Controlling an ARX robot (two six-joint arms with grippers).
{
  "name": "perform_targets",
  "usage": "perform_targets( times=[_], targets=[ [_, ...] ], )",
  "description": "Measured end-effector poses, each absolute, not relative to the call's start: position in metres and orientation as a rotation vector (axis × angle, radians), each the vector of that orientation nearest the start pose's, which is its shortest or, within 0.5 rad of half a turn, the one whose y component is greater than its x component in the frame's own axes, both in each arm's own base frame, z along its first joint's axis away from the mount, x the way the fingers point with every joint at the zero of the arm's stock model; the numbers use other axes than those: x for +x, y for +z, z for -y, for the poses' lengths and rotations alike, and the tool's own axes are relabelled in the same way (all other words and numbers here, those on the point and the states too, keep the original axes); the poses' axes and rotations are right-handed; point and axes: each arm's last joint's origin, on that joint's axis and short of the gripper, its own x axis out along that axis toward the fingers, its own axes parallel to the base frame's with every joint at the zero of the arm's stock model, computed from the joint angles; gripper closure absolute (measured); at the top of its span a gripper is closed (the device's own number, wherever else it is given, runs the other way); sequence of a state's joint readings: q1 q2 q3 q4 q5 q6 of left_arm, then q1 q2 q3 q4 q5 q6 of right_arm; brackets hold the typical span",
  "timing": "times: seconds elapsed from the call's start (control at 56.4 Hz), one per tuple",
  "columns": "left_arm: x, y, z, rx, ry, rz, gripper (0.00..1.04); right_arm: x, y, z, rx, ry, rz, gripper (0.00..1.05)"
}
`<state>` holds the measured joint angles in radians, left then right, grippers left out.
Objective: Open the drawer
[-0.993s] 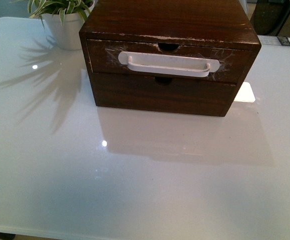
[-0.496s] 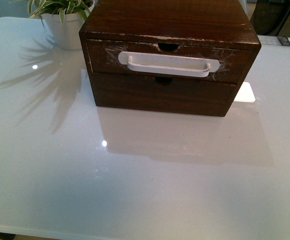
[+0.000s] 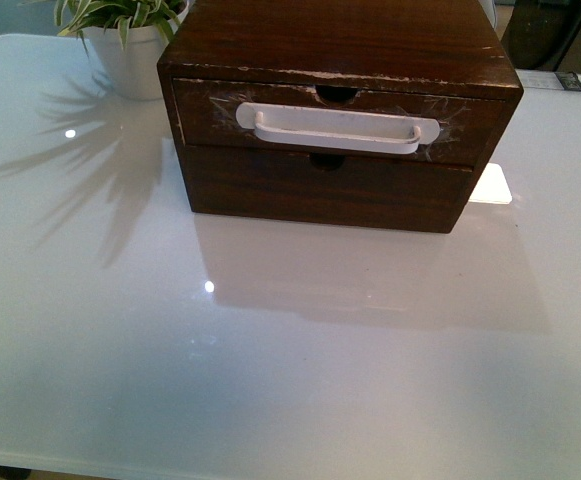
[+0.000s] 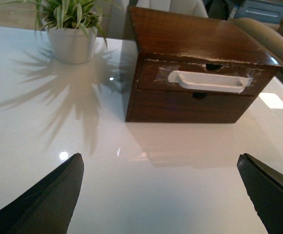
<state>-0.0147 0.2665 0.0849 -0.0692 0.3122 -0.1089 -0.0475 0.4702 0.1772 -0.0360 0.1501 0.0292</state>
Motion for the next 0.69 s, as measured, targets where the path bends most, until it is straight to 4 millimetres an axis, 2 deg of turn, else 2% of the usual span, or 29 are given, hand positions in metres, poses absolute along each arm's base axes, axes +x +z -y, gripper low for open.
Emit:
perform_targets(
  times=[0.124,0.266,0.443,0.585,0.691],
  targets=[
    [0.125,0.174,0.022,-0.098,-0.388,-0.222,0.08,0.147,0.186,0.014,-0.095,-0.147,-0.316,0.09],
    [0.147,0.173,0.038,-0.003,-0.486,-0.193,0.08,0.167,0.182,0.015,-0.244,-0.088,-0.349,0.09],
    [0.178,0.169,0.067,0.213,-0.71,-0.093,0.08,0.2,0.182,0.016,-0.454,0.005,-0.353,0.09],
    [0.208,0.16,0.085,0.38,-0.804,-0.036,0.08,0.236,0.178,0.009,-0.607,0.149,-0.36,0.09],
    [0.221,0.149,0.094,0.472,-0.866,-0.022,0.08,0.252,0.17,0.002,-0.678,0.238,-0.375,0.09]
  ],
)
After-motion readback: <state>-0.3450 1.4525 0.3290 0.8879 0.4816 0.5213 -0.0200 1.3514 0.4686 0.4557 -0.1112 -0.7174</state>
